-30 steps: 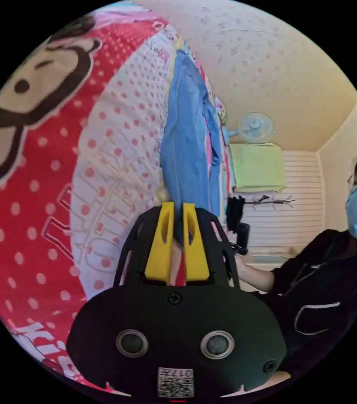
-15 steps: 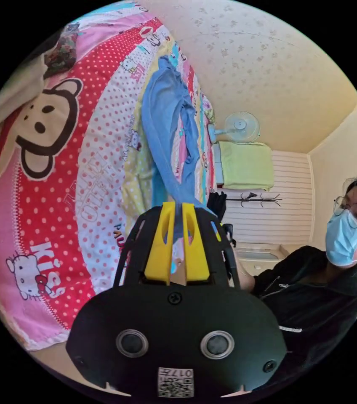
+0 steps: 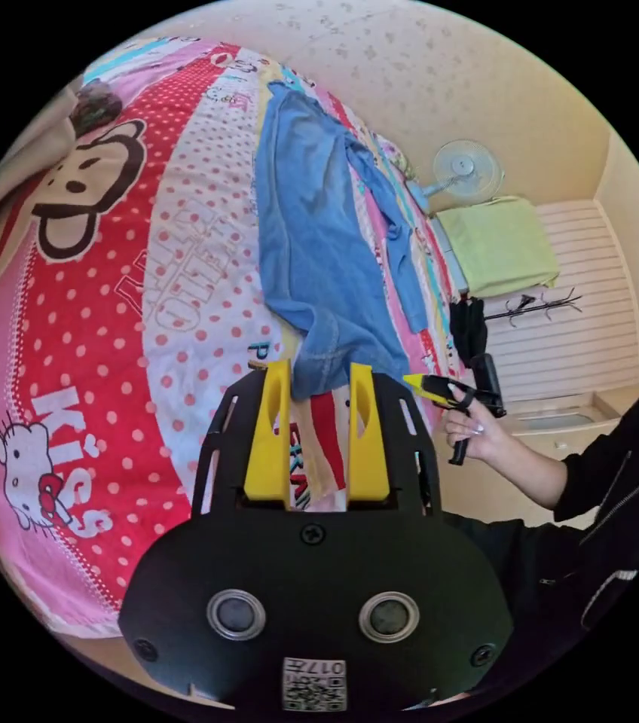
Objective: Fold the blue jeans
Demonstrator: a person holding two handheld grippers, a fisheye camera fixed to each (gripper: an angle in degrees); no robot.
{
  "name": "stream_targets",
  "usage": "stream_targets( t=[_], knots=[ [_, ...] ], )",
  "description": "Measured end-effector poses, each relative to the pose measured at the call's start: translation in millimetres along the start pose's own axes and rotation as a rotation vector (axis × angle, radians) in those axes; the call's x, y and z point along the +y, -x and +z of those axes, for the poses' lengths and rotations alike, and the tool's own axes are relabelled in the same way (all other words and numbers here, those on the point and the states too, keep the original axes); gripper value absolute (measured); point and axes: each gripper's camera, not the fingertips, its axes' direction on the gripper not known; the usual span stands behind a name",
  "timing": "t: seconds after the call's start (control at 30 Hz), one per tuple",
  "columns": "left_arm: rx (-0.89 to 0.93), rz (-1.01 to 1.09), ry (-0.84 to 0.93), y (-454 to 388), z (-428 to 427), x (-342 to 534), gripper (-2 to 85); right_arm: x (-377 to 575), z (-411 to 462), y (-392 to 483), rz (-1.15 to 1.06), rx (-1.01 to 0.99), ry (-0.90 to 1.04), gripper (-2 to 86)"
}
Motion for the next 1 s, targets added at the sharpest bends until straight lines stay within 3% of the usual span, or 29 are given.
stream_targets(
  t=[0.03,0.13,0.3,0.47,0.63,0.77,0.8,1.0],
  knots=[
    [-0.023,-0.002,0.028,-10,17,-4,6.5,0,2,0,0.007,0.017,0.002,2.6],
    [0.144,-0.086,0.147,-30,48,-17,2.1,-2,6,4,0.017,0.043,0.027,2.6],
    [0.32,-0.068,0.195,-59,10,-13,0.5,5,-10,23,0.016,-0.043,0.018,2.4],
    [0.242,-0.233,-0.001,-42,-76,48,0.6,29,-6,42,-0.053,0.003,0.04,2.2],
    [0.01,-0.242,-0.038,-19,-40,91,1.2,45,57,28,-0.231,0.18,0.119,2.1],
    [0.243,-0.415,-0.236,-12,-44,130,2.4,57,55,22,-0.246,0.154,0.102,2.4],
    [0.227,-0.4,-0.245,-17,-48,135,2.6,61,51,18,-0.228,0.121,0.126,2.5],
    [-0.384,-0.259,-0.239,-127,-113,161,1.5,93,-7,-13,-0.215,-0.065,0.097,4.1]
  ],
)
